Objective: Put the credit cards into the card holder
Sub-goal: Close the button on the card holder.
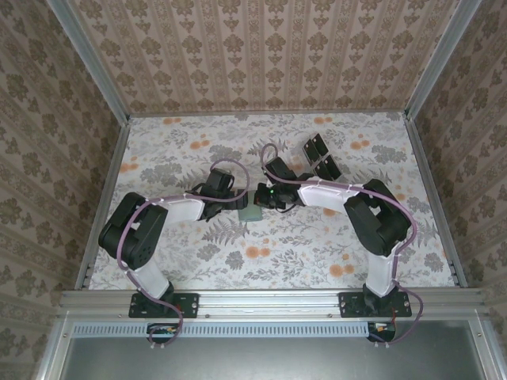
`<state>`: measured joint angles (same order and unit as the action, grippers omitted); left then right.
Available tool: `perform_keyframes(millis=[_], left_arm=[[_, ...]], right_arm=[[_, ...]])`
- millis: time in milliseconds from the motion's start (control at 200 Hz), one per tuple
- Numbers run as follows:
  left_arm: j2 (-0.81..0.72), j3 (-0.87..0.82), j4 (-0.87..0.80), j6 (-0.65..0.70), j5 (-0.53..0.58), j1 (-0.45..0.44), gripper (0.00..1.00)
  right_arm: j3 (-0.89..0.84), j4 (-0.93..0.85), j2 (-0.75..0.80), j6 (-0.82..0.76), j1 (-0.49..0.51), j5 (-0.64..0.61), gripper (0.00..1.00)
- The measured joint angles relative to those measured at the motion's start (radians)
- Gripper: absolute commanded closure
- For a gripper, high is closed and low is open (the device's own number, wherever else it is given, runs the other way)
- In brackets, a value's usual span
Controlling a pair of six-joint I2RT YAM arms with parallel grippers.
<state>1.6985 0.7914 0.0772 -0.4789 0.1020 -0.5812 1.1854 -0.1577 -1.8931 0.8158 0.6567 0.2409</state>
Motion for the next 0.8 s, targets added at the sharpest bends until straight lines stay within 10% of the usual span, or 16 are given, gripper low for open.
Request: perform_keyframes(millis=[800], left_arm=[[-0.005,-0.018,0.027,-0.004,0.000,0.001,0.00]], right_arm=[[0.046,0.050,-0.088,0.026,0.017,0.027,1.00]])
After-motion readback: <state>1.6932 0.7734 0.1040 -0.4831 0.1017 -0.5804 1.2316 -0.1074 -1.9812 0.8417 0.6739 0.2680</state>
